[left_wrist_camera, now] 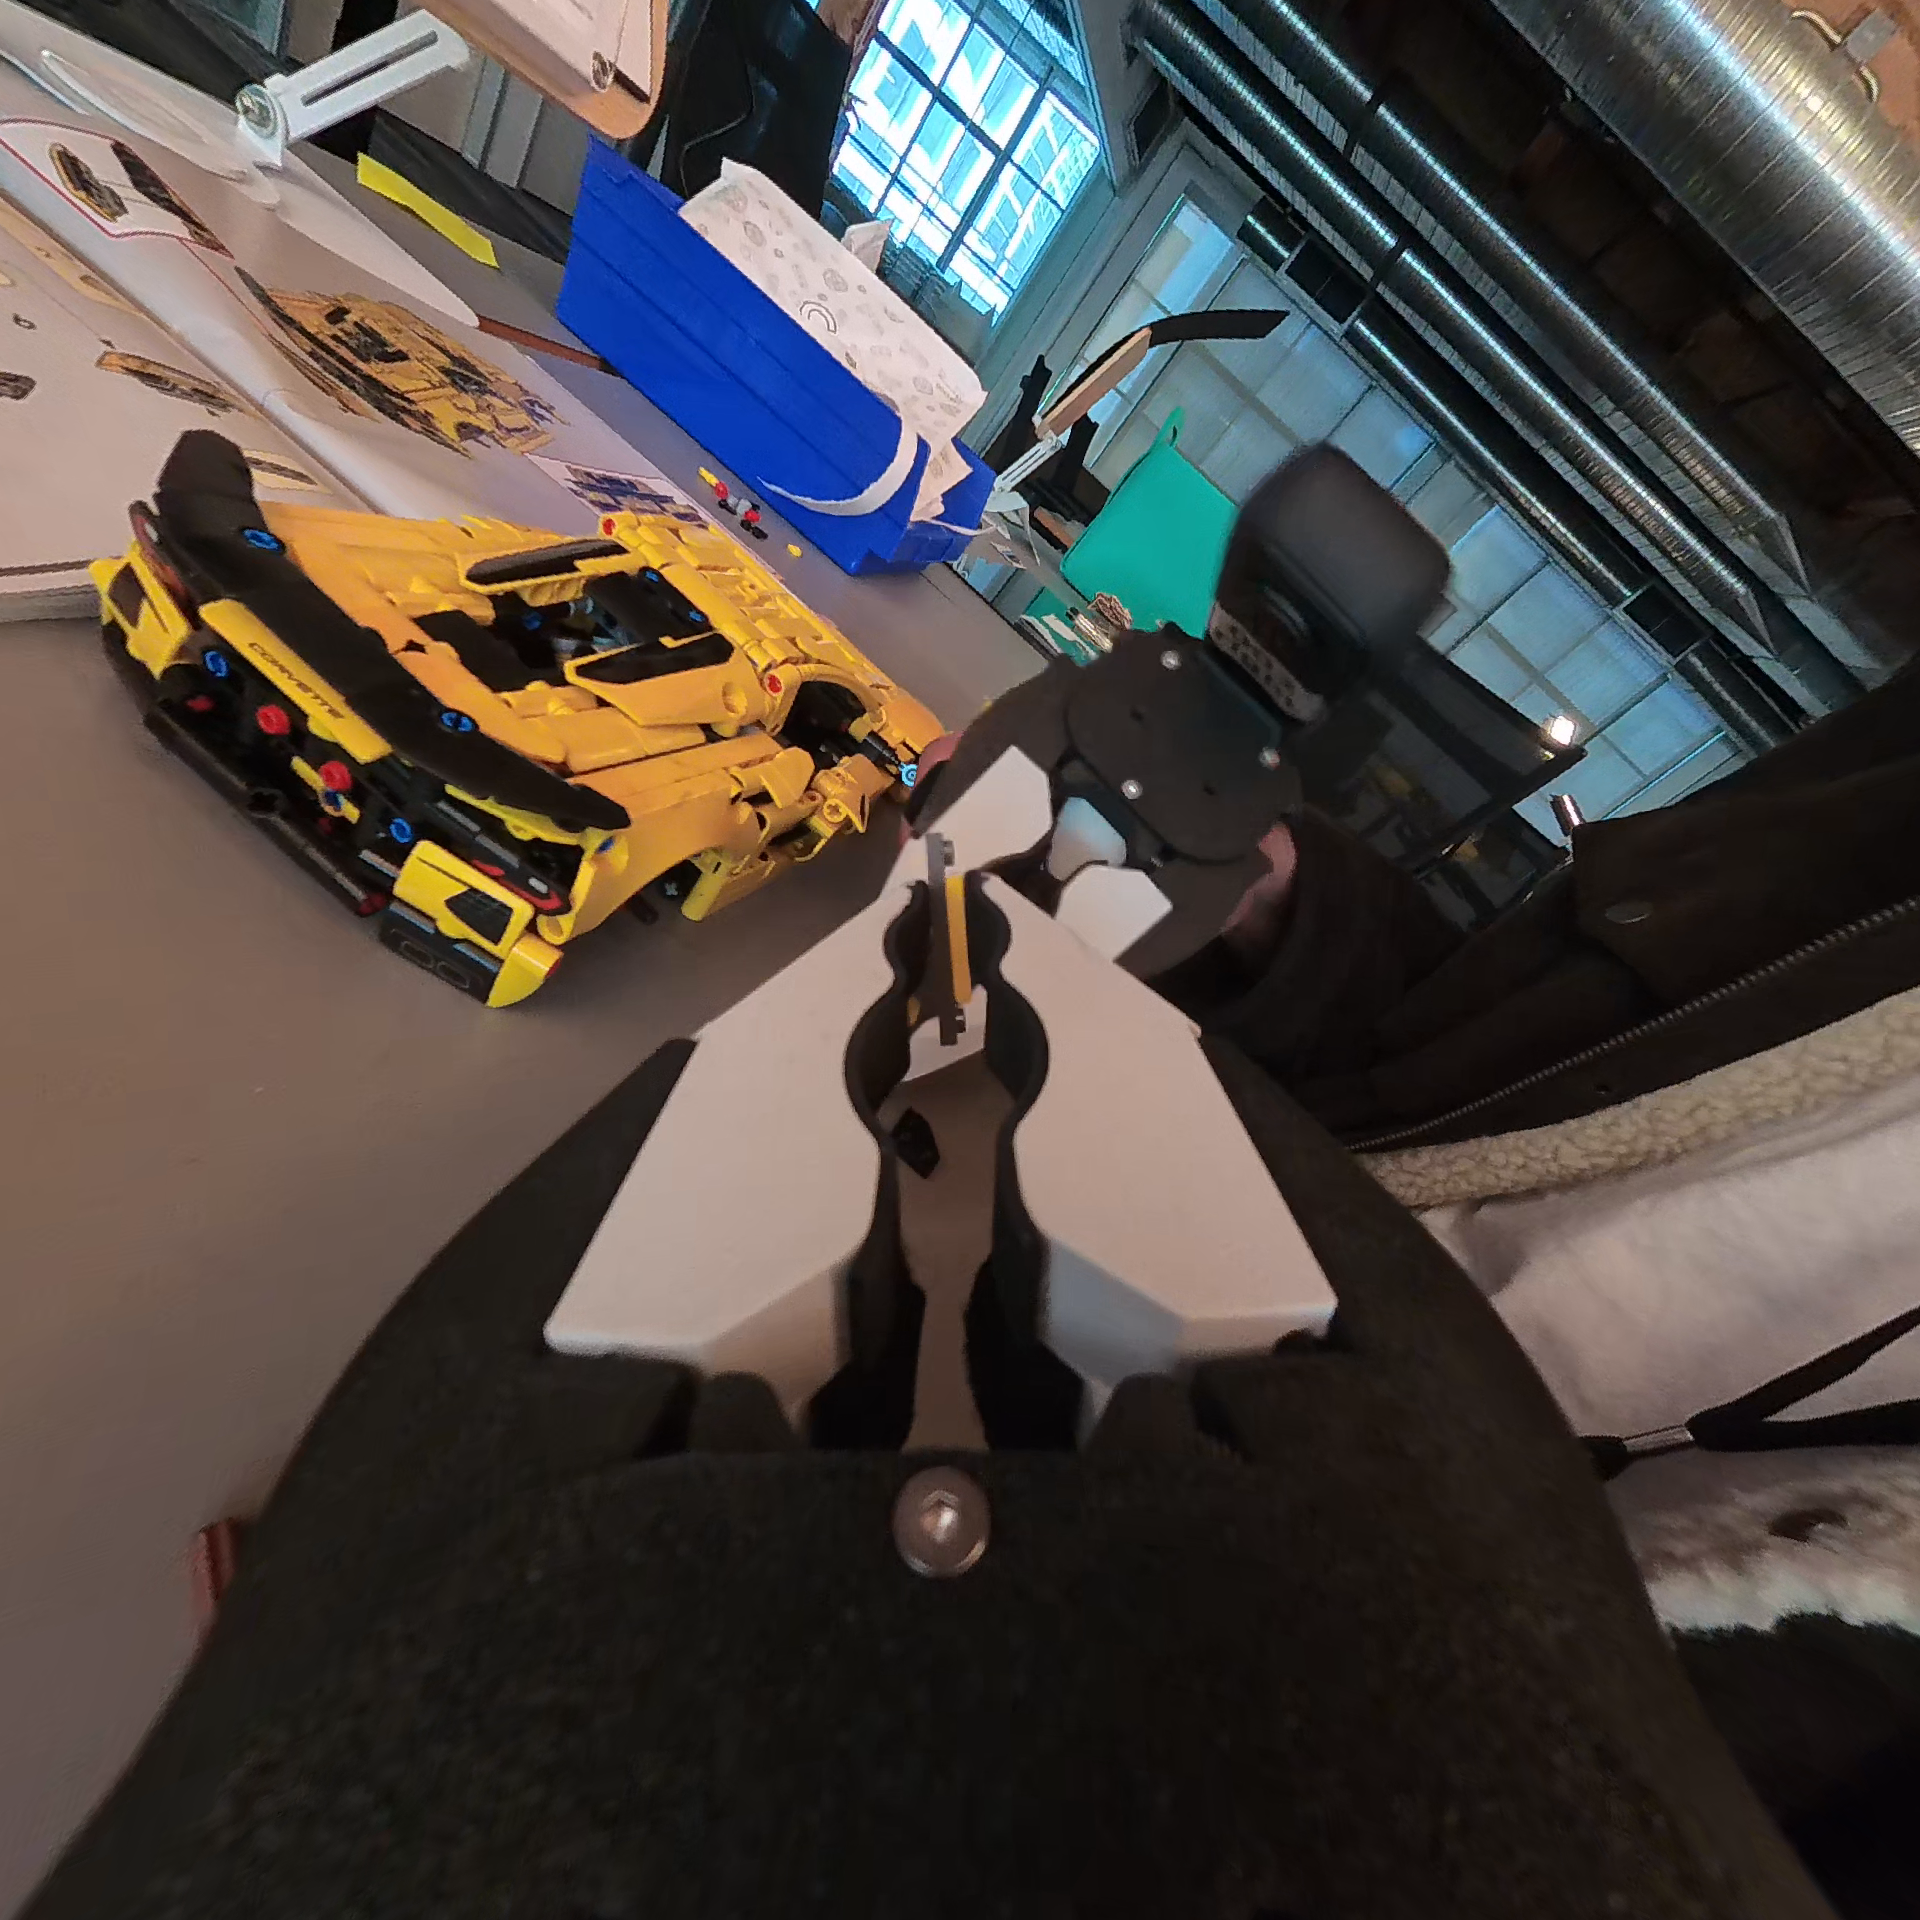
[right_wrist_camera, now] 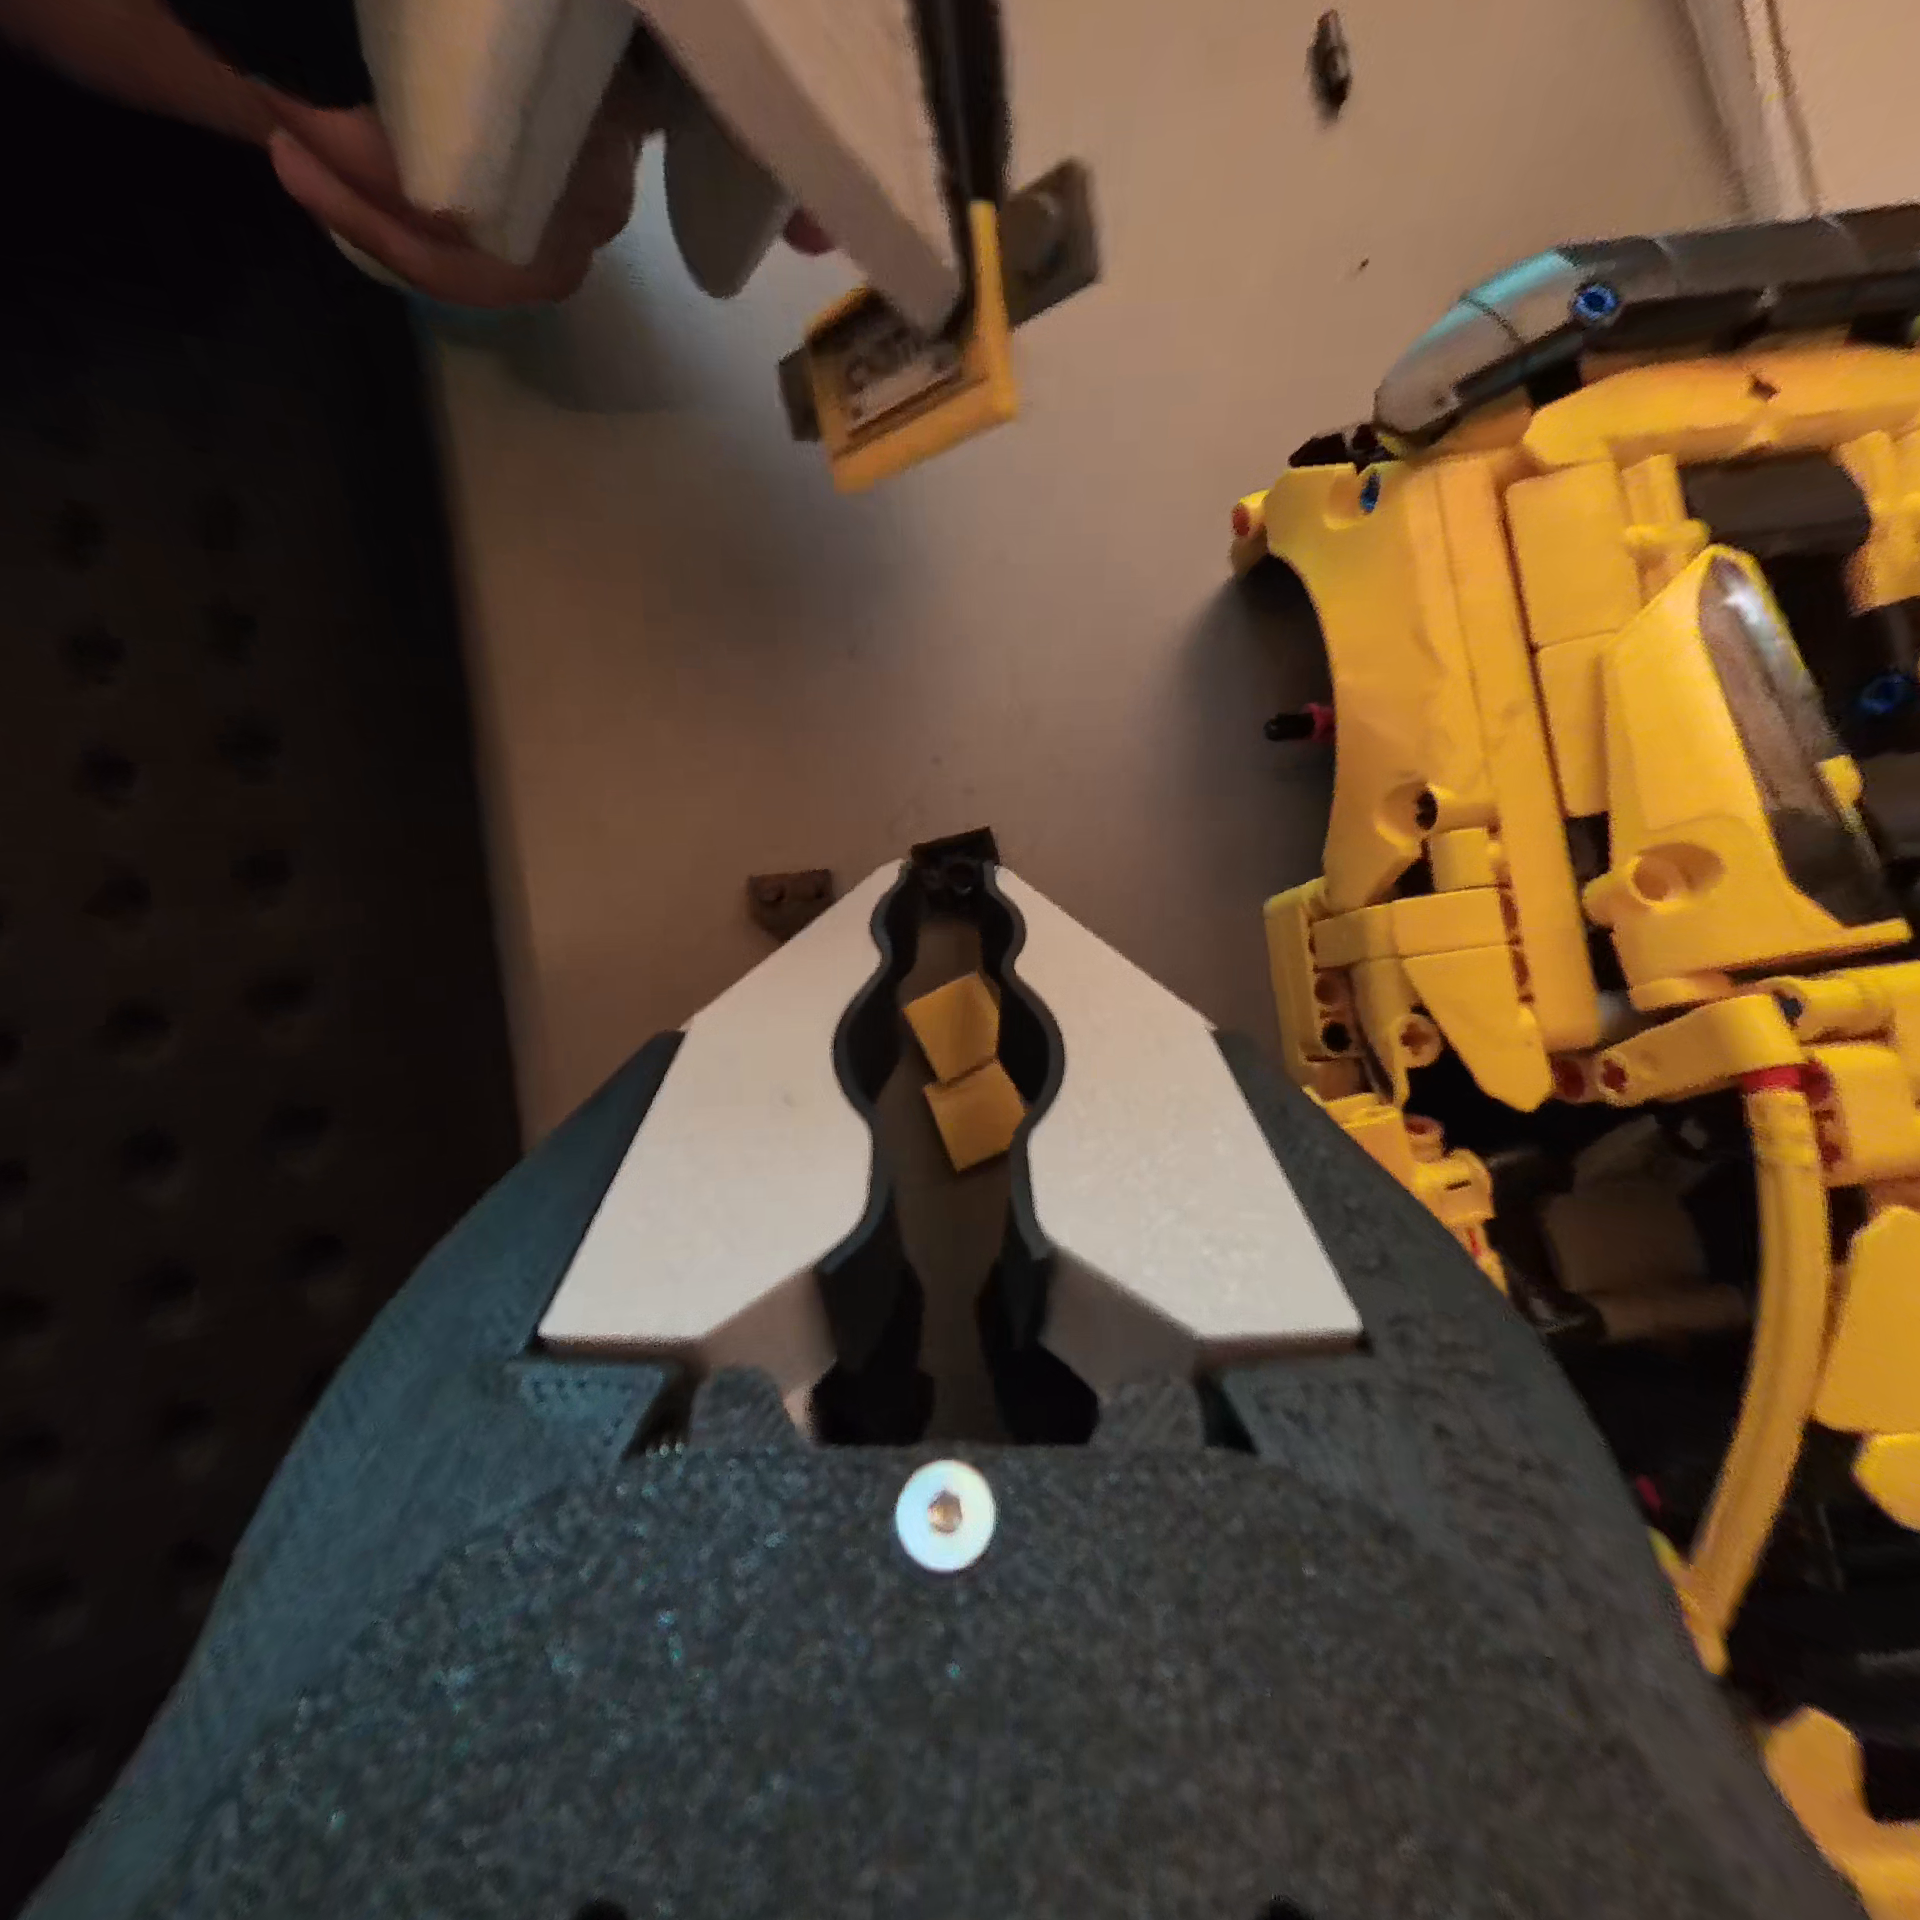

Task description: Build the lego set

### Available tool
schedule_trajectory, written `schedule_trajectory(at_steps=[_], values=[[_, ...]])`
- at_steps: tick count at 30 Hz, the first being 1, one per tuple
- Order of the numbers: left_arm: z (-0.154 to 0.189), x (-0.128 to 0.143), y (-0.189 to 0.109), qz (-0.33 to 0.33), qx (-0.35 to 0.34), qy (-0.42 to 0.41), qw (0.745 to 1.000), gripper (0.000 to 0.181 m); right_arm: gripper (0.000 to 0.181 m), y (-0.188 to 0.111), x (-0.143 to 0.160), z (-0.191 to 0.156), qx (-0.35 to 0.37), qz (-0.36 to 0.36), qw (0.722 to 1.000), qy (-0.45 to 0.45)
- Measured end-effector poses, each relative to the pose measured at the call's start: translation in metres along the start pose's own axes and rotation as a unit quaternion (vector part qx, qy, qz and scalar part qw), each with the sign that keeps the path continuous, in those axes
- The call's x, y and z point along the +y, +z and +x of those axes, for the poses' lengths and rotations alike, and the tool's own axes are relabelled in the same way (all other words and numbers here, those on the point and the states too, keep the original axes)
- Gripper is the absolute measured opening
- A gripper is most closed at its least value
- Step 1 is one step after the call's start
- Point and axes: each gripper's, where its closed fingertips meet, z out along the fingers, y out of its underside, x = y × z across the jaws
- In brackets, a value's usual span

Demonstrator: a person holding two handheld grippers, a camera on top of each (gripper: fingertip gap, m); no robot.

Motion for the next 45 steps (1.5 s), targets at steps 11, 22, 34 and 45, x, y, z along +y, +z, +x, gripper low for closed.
schedule_trajectory(at_steps=[11, 22, 34, 45], values=[[0.000, -0.002, -0.001, 0.006, 0.002, -0.002, 1.000, 0.006, 0.016, -0.014, 0.006, -0.010, -0.180, 0.049, 0.953, 0.238], [0.000, -0.001, -0.001, 0.003, 0.002, -0.003, 1.000, 0.006, 0.029, -0.024, 0.011, -0.020, -0.038, 0.042, 0.998, -0.009], [0.000, -0.001, -0.001, 0.004, 0.002, -0.002, 1.000, 0.006, 0.016, -0.011, 0.019, -0.013, -0.004, 0.035, 0.999, -0.030], [0.000, -0.001, -0.001, 0.004, 0.002, -0.003, 1.000, 0.006, 0.027, -0.017, 0.021, -0.040, -0.051, 0.025, 0.997, 0.053]])
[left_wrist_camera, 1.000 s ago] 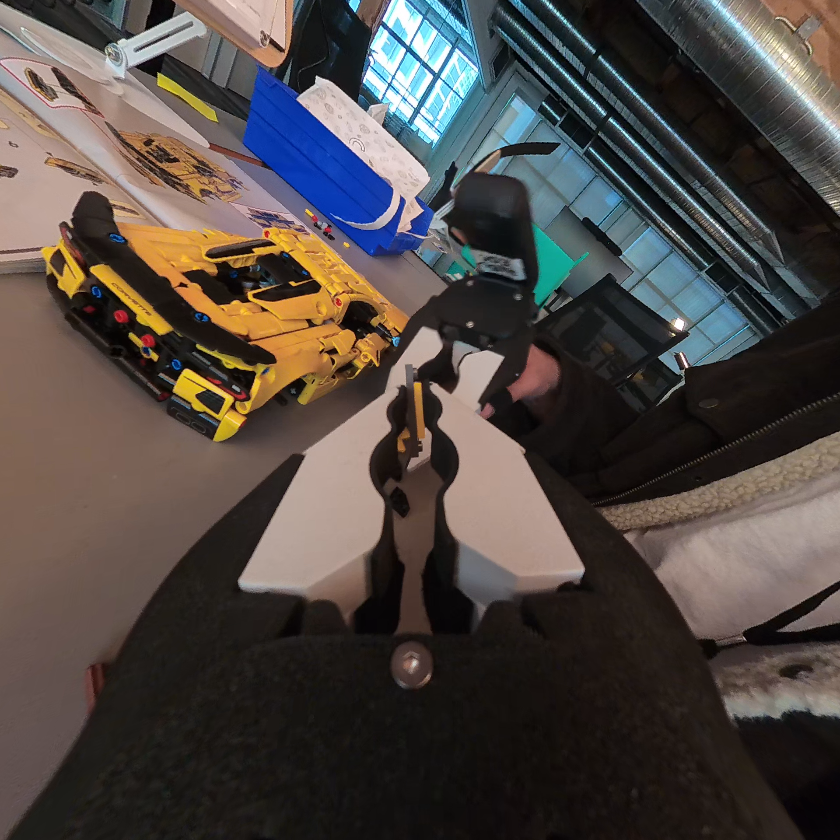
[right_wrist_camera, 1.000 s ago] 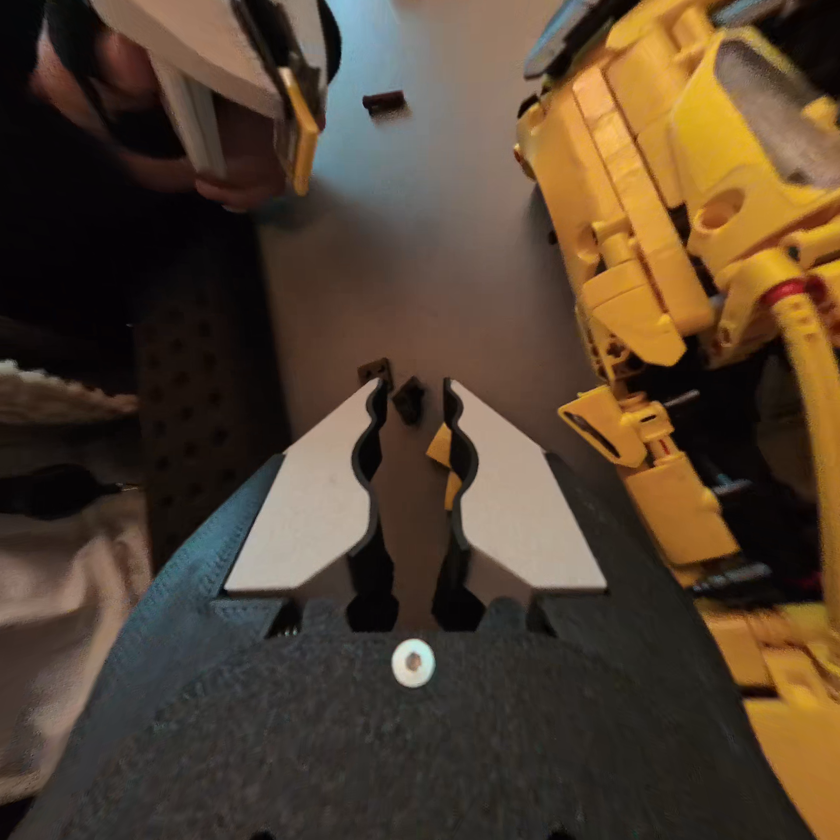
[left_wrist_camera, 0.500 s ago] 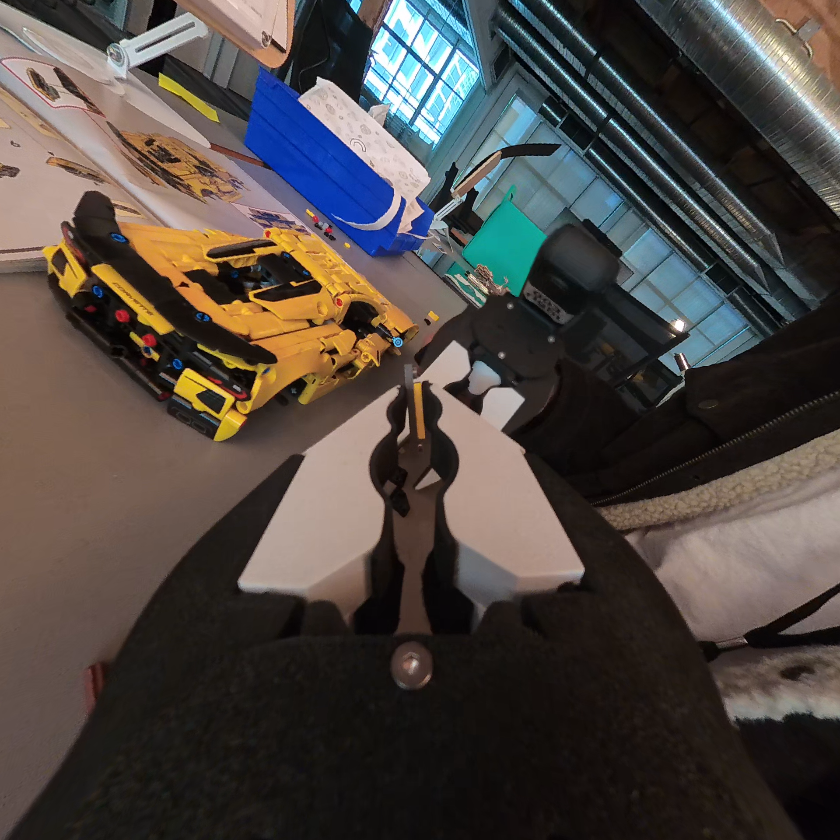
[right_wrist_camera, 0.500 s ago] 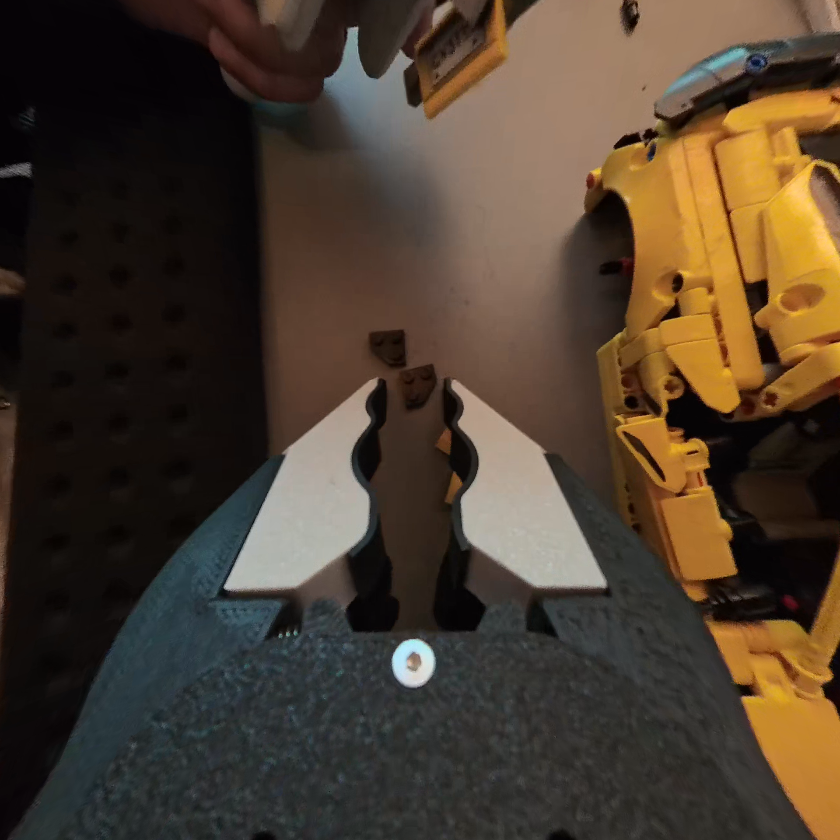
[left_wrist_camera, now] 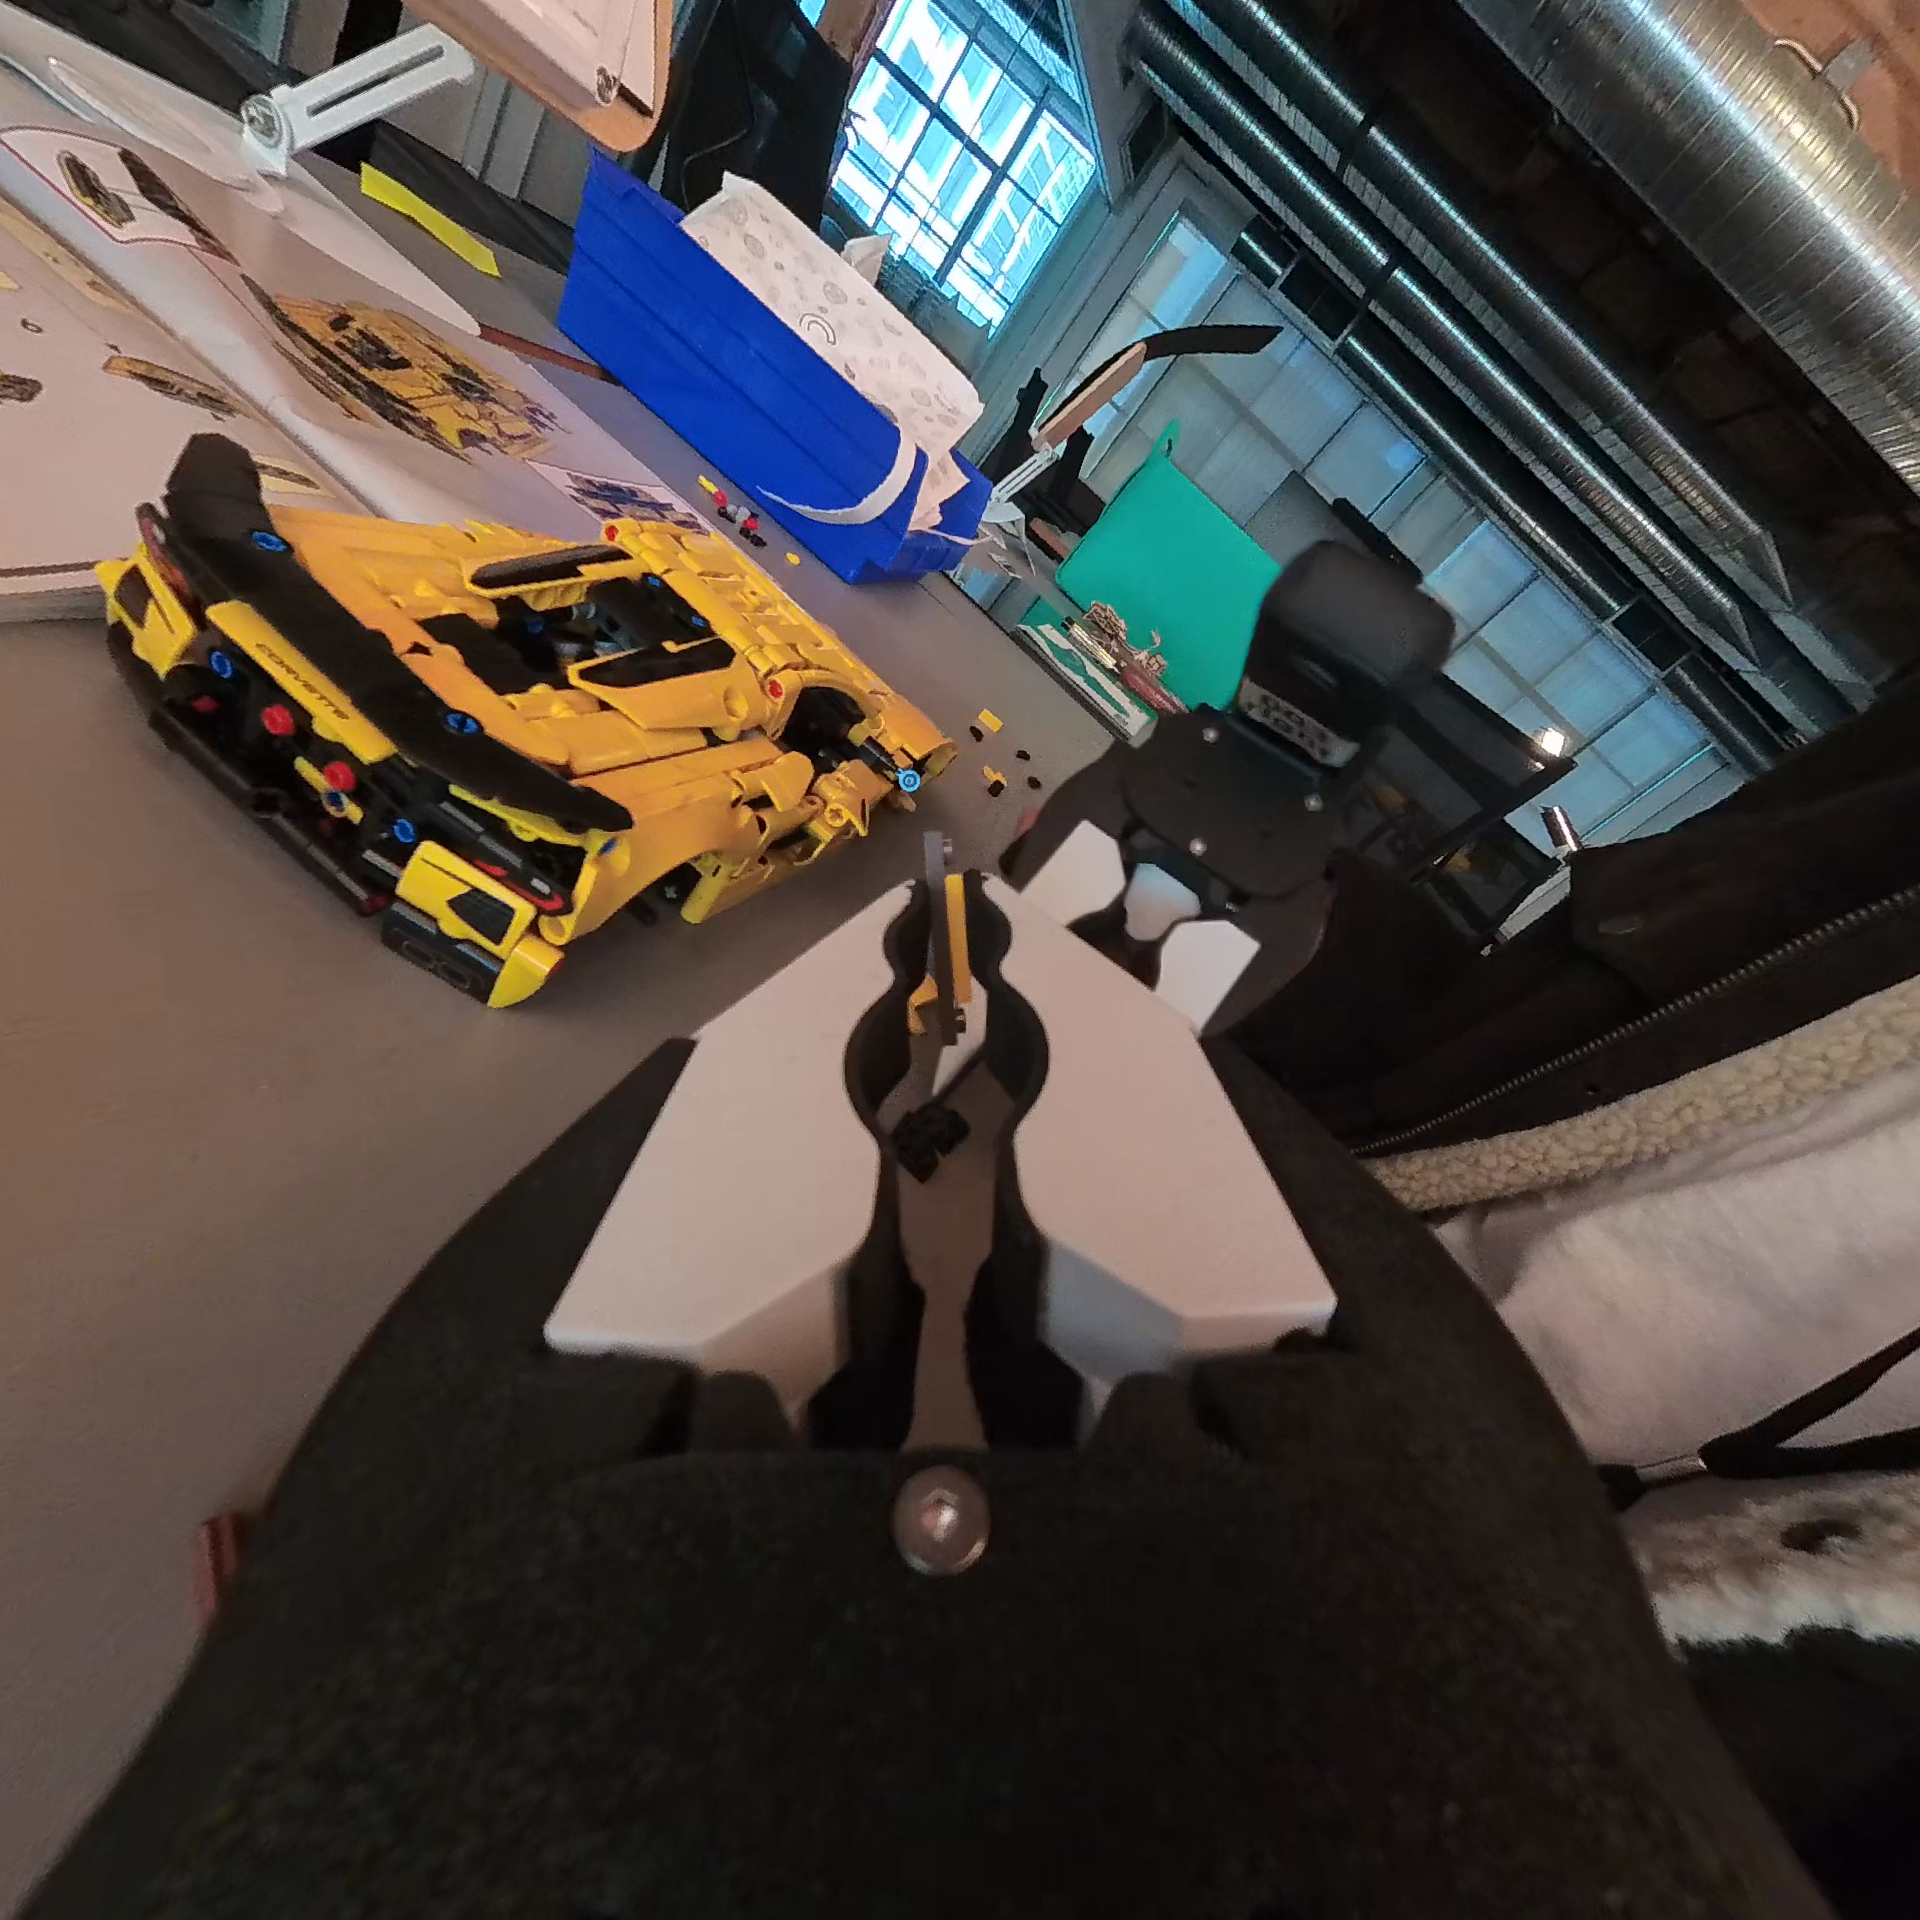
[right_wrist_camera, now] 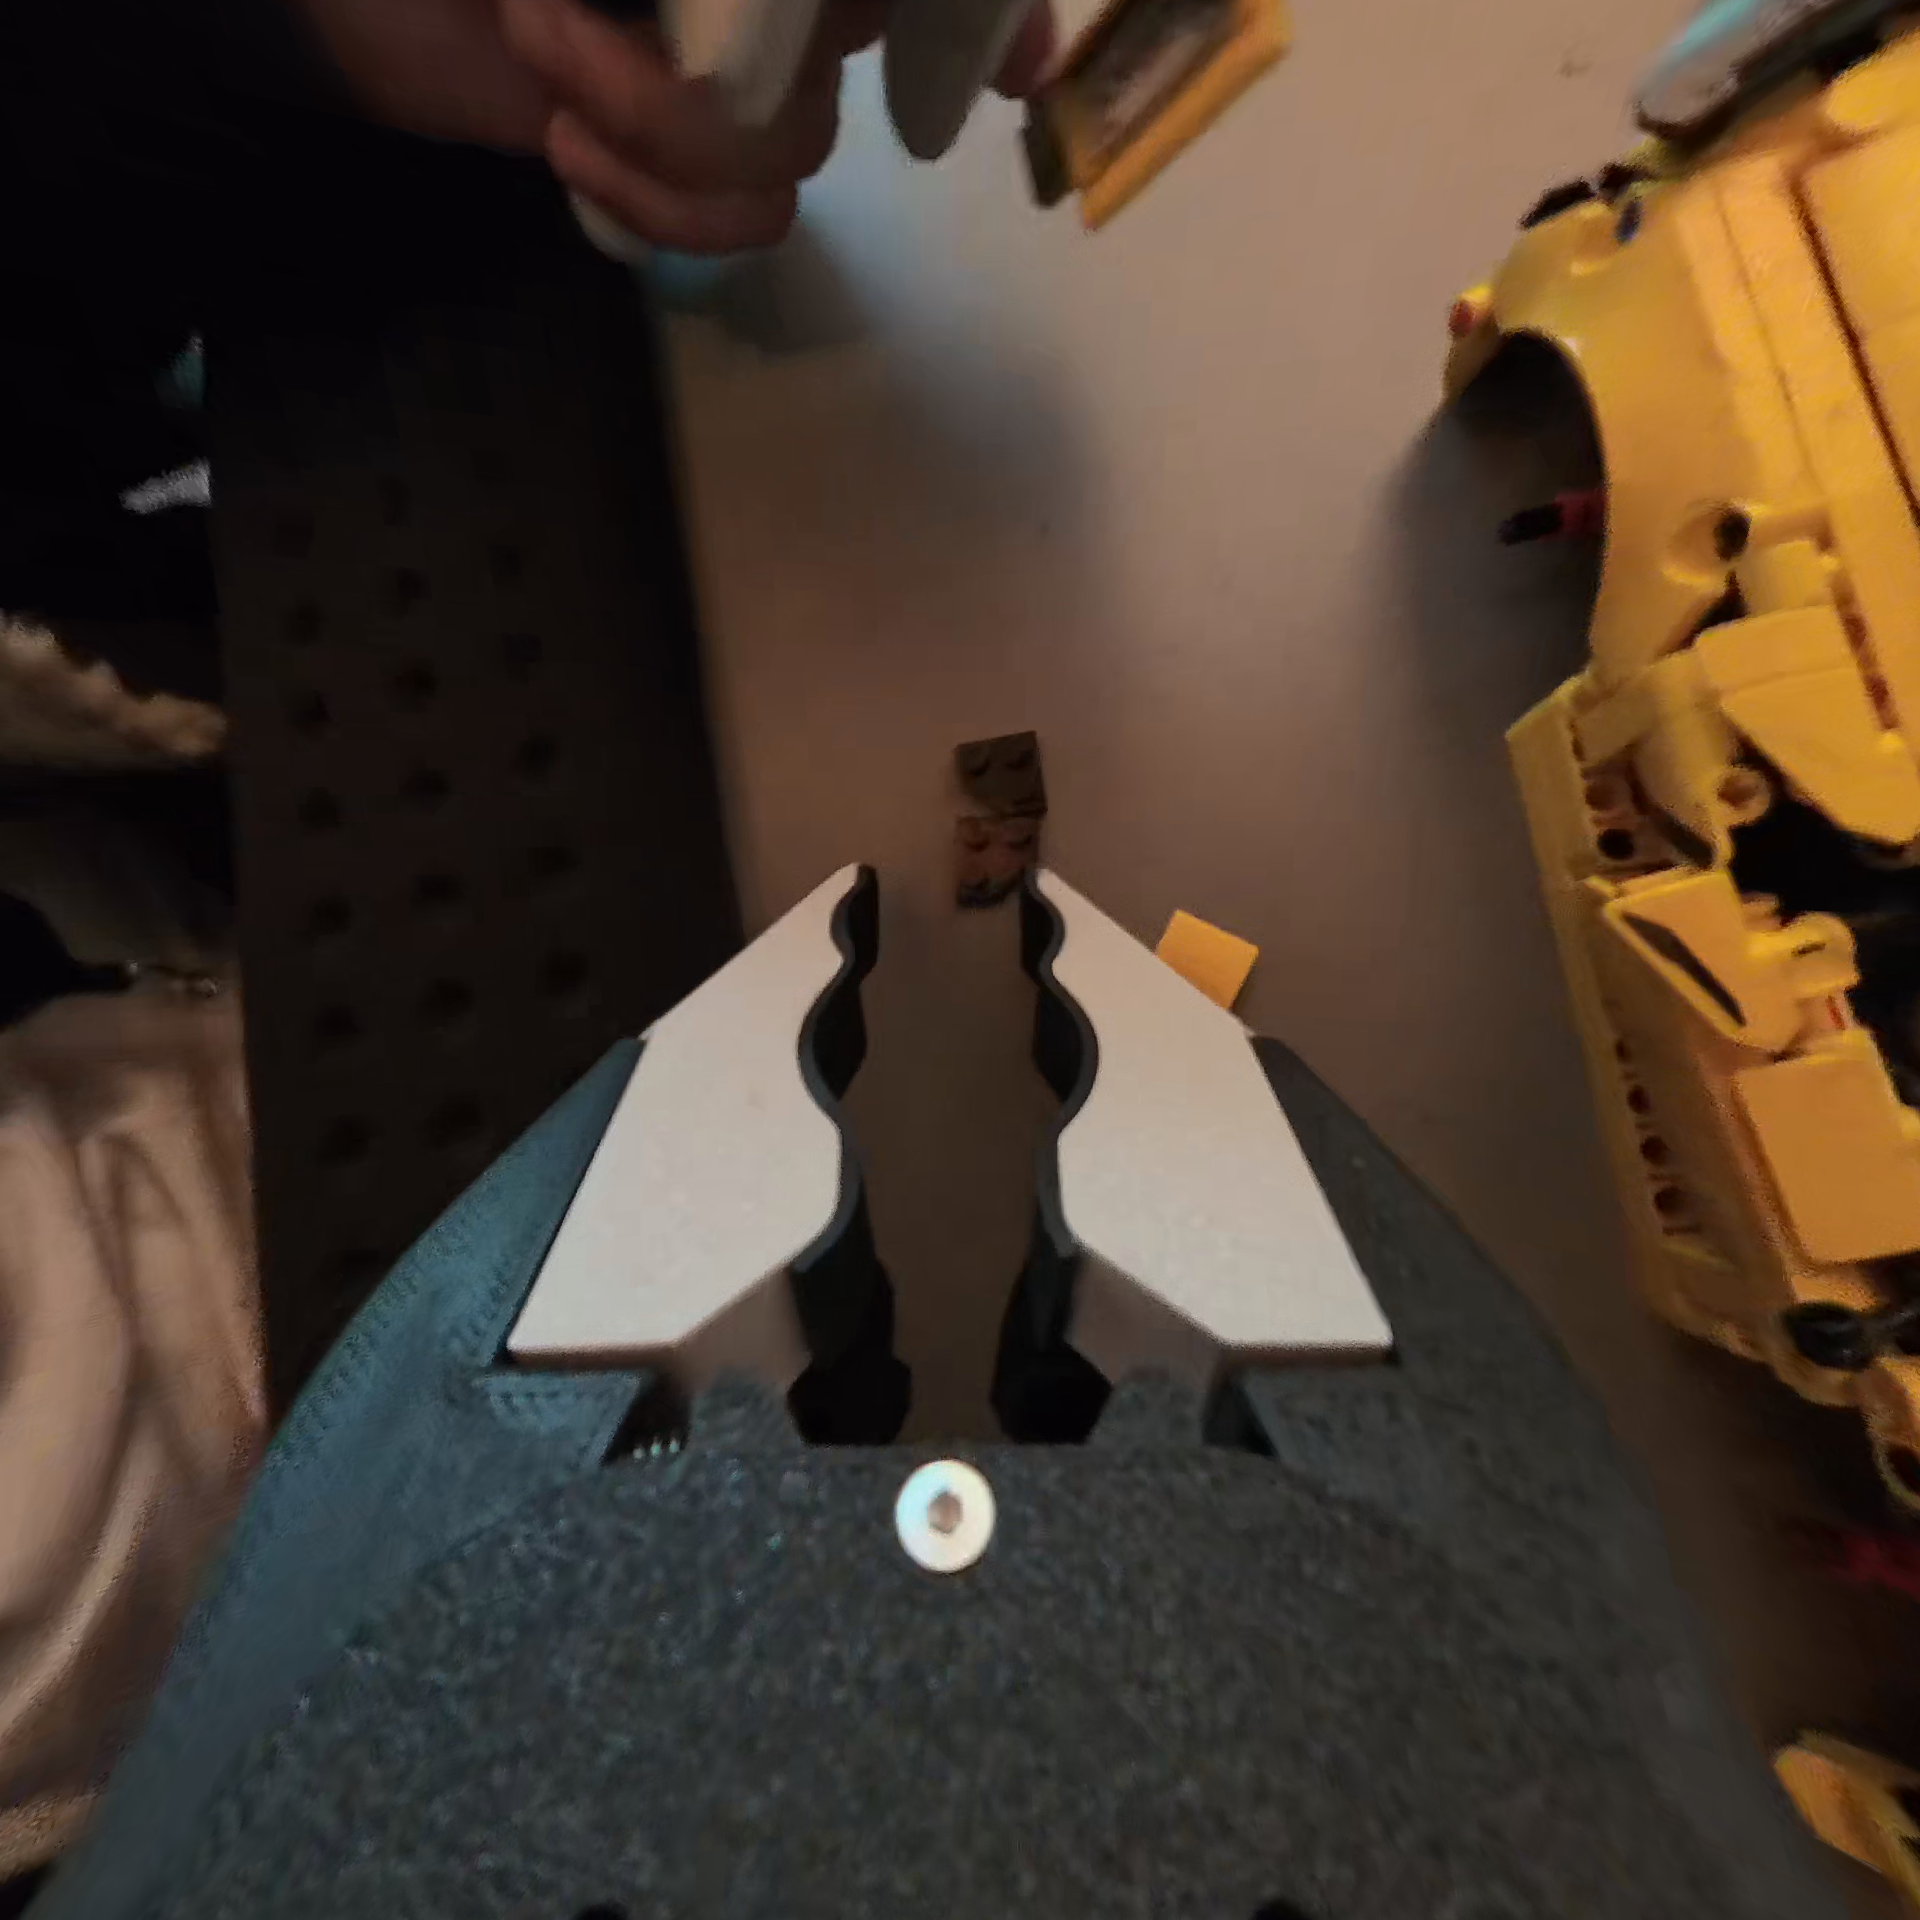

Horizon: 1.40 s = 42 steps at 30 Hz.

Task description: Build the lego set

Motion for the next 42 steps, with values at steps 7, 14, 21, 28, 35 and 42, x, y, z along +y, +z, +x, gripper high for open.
schedule_trajectory(at_steps=[7, 14, 21, 28, 35, 42], values=[[0.000, 0.000, 0.000, 0.001, -0.001, 0.000, 1.000, 0.006, 0.029, 0.002, -0.002, 0.011, 0.062, 0.016, 0.990, -0.129], [0.002, -0.002, -0.001, 0.005, 0.006, 0.001, 1.000, 0.006, 0.017, 0.006, -0.006, 0.012, 0.030, 0.035, 0.996, -0.070], [0.008, -0.007, -0.004, 0.024, 0.036, -0.021, 0.999, 0.005, 0.016, -0.021, -0.054, 0.025, 0.135, 0.145, 0.963, -0.181], [0.017, -0.015, -0.007, 0.047, 0.076, -0.049, 0.995, 0.006, 0.015, -0.049, -0.107, 0.036, 0.253, 0.188, 0.898, -0.307], [0.024, -0.013, -0.005, 0.041, 0.091, -0.047, 0.994, 0.006, 0.016, -0.048, -0.115, 0.028, 0.276, 0.182, 0.878, -0.346], [0.025, -0.012, -0.004, 0.037, 0.088, -0.038, 0.995, 0.006, 0.015, -0.048, -0.116, 0.022, 0.268, 0.188, 0.878, -0.349]])
